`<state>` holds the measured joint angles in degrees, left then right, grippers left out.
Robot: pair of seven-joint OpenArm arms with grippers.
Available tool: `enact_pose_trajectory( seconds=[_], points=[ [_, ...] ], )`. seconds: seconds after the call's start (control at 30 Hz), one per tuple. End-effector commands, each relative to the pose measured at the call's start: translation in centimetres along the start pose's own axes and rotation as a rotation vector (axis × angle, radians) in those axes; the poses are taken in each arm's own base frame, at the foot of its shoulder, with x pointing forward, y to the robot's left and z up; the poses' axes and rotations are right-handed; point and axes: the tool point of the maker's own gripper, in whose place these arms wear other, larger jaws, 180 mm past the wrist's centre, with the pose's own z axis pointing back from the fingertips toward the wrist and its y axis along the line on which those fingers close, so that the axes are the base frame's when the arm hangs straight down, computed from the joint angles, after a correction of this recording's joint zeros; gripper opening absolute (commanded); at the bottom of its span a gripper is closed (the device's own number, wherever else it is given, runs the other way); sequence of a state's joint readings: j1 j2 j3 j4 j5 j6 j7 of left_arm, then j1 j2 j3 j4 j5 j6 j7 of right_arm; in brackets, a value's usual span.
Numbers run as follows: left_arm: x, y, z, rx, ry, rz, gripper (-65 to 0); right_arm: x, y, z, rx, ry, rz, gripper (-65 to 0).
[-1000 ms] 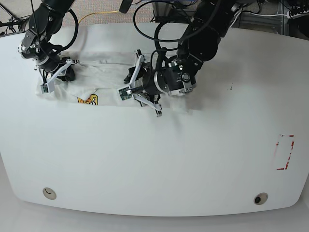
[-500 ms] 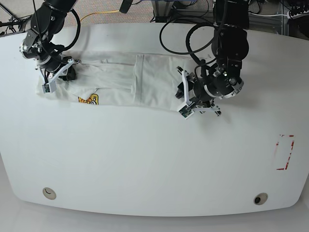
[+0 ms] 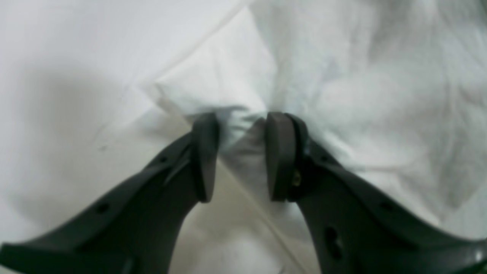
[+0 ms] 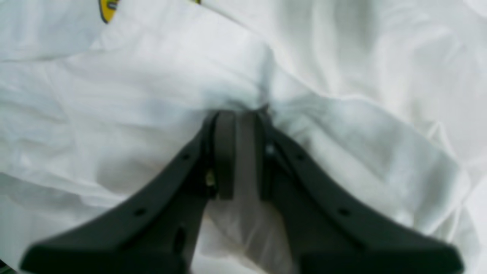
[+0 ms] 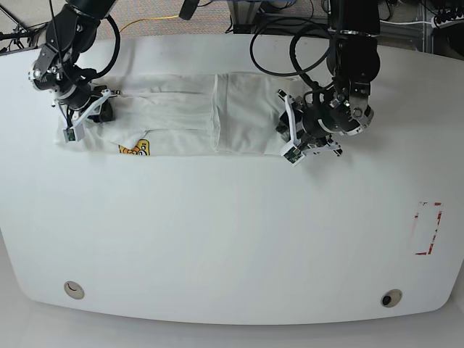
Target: Fold the T-shirt properly
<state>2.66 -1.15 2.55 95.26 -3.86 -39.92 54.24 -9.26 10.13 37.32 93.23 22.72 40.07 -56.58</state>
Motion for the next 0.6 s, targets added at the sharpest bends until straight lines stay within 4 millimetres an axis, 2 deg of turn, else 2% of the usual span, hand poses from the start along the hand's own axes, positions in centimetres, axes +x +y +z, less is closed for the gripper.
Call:
enact_pose_trajectory(
  seconds=[0.0, 0.2, 0.33, 0.47, 0.53, 0.57],
  points=[
    [1.2, 0.2, -0.1, -0.003, -0.049, 0.002, -45.8, 2.0, -0.3, 0.6, -0.012, -0.048, 0.025, -55.5],
    [3.0, 1.5, -0.5, 0.007, -0.072, -0.007, -45.7, 2.7, -0.4, 0.6, -0.014, -0.046, 0.032, -55.5],
    [3.9, 1.6, -1.1, -0.003, -0.081, 0.006, -45.6, 3.4, -0.5, 1.1, -0.027, -0.057, 0.05, -53.7],
    [3.8, 1.7, -1.5, -0.01, -0.072, 0.007, -45.6, 5.5, -0.1, 2.7, -0.06, -0.101, 0.108, -35.8],
    [3.4, 1.6, -1.7, -0.017, -0.062, 0.013, -45.6, 6.2, -0.2, 3.5, -0.082, -0.108, 0.132, -20.8],
    [3.4, 1.5, -1.8, -0.018, -0.06, 0.014, -45.6, 6.5, -0.6, 4.0, -0.099, -0.115, 0.13, -15.9]
  ],
)
